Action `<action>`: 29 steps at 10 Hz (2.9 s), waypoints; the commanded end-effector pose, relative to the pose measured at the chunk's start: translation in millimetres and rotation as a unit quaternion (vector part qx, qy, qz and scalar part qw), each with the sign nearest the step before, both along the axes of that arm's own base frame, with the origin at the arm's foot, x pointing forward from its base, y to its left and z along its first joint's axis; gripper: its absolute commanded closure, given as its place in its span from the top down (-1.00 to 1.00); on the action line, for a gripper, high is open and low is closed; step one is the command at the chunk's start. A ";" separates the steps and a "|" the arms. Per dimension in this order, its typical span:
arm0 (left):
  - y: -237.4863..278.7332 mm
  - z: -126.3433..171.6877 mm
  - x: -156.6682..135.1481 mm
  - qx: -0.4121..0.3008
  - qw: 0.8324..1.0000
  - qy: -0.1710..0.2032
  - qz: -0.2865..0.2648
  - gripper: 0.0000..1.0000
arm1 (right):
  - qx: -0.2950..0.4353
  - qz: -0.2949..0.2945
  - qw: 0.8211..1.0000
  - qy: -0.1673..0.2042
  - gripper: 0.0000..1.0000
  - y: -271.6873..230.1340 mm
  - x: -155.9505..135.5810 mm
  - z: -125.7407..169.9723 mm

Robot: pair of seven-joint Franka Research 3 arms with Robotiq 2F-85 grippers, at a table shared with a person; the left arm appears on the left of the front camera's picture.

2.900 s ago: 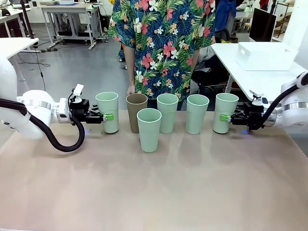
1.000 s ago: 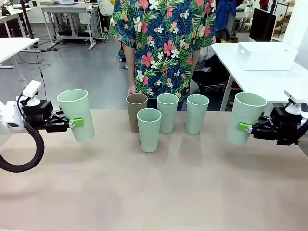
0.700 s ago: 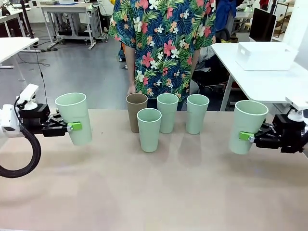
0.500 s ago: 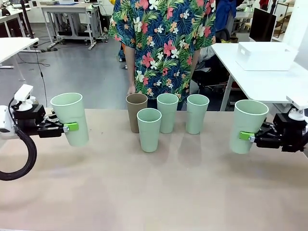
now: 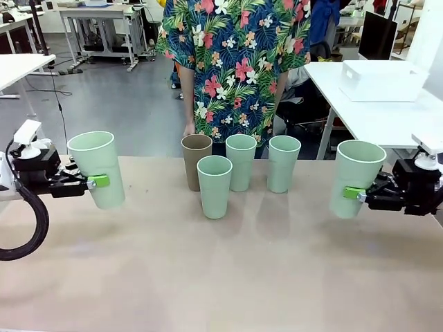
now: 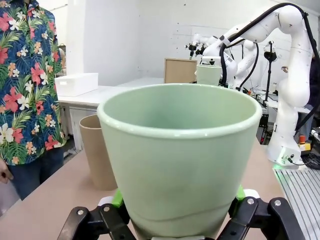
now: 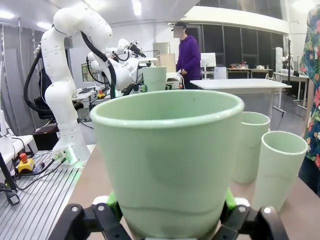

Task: Stack the cups and store them in the basket.
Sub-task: Pick up two Reusable plastic cups , one in each hand, then place the stack of Reusable plastic cups into the Pantry Basket.

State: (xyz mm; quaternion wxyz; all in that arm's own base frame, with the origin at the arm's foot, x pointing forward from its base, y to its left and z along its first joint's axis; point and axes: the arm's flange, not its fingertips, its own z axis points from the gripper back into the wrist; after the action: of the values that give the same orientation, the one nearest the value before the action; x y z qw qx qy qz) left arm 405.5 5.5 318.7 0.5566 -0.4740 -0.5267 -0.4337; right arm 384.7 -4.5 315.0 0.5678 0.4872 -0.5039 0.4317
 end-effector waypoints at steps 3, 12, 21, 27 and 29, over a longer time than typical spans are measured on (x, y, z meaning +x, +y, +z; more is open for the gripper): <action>-0.2 -0.4 0.1 0.000 1.000 0.001 0.000 0.74 | -0.001 -0.003 1.000 0.000 0.71 -1.1 0.4 0.2; -0.2 -0.4 0.1 0.000 1.000 0.001 0.000 0.74 | -0.001 -0.003 1.000 0.000 0.71 -1.1 0.4 0.2; -0.2 -0.4 0.1 0.000 1.000 0.001 0.000 0.74 | -0.001 -0.003 1.000 0.000 0.71 -1.1 0.4 0.2; -0.2 -0.4 0.1 0.000 1.000 0.001 0.000 0.74 | -0.001 -0.003 1.000 0.000 0.71 -1.1 0.4 0.2; -0.2 -0.4 0.1 0.000 1.000 0.001 0.000 0.74 | -0.001 -0.003 1.000 0.000 0.71 -1.1 0.4 0.2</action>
State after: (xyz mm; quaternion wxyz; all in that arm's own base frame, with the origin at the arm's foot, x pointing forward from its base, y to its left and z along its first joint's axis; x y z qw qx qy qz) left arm 405.7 5.7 315.4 0.5592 -0.4751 -0.5245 -0.4318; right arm 384.7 -4.9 313.2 0.5691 0.4880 -0.5029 0.4302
